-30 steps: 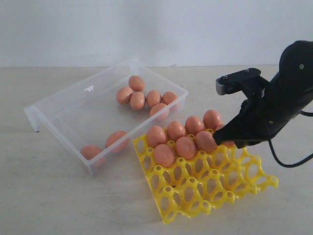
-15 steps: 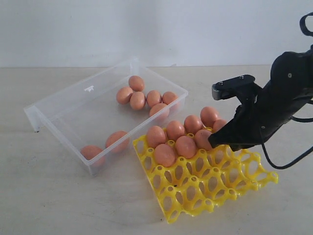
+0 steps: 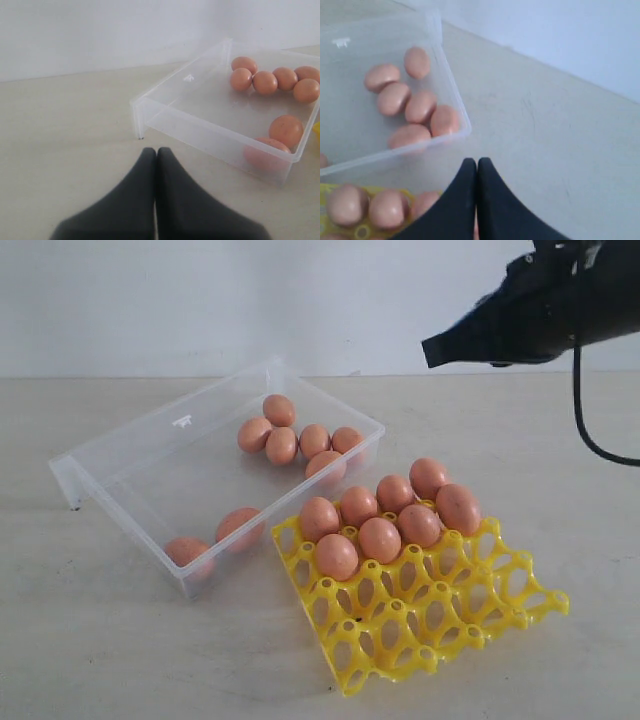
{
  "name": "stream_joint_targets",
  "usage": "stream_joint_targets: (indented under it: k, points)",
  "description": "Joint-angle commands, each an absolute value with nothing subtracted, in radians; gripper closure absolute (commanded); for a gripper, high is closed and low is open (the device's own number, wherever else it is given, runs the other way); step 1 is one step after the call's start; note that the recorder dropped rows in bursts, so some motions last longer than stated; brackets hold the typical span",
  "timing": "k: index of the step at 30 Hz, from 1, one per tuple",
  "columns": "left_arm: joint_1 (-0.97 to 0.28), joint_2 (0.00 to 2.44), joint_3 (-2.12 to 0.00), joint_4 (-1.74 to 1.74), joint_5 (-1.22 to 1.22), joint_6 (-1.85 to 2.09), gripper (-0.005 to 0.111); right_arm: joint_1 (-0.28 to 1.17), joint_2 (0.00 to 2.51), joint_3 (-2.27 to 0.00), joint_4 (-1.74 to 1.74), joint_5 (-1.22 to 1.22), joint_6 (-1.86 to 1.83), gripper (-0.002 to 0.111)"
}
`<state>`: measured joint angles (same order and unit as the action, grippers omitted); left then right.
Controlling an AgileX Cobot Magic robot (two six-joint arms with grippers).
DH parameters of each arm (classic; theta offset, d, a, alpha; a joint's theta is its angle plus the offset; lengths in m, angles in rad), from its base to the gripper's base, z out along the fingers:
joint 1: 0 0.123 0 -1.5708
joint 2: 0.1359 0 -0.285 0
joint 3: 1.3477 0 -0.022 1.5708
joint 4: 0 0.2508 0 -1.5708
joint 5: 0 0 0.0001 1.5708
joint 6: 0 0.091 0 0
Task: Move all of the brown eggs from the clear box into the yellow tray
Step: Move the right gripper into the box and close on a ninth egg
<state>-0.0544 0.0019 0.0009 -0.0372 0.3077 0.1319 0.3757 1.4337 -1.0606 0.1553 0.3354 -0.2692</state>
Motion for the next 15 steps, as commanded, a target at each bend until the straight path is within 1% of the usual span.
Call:
stream_joint_targets:
  k: [1, 3, 7, 10, 12, 15]
  points:
    - [-0.051, 0.0, 0.0, -0.035, 0.303, 0.132, 0.111, 0.473, 1.476, -1.134, 0.204, 0.344, -0.399, 0.109]
    - [-0.051, 0.0, 0.0, -0.035, 0.303, 0.132, 0.111, 0.532, 1.522, -1.198, 0.218, 0.406, -0.406, 0.109]
    - [-0.051, 0.0, 0.0, -0.035, 0.303, 0.132, 0.111, 0.627, 1.699, -1.426, 0.239, 0.655, -0.393, 0.109]
    - [-0.051, 0.0, 0.0, -0.035, 0.303, 0.132, 0.111, 0.649, 1.863, -1.643, 0.244, 0.91, -0.326, 0.109]
    - [-0.051, 0.0, 0.0, -0.035, 0.303, 0.132, 0.111, 0.651, 1.963, -1.785, 0.281, 1.038, -0.308, 0.109]
    - [-0.051, 0.0, 0.0, -0.035, 0.303, 0.132, 0.111, 0.651, 2.088, -1.98, 0.286, 1.131, -0.284, 0.109]
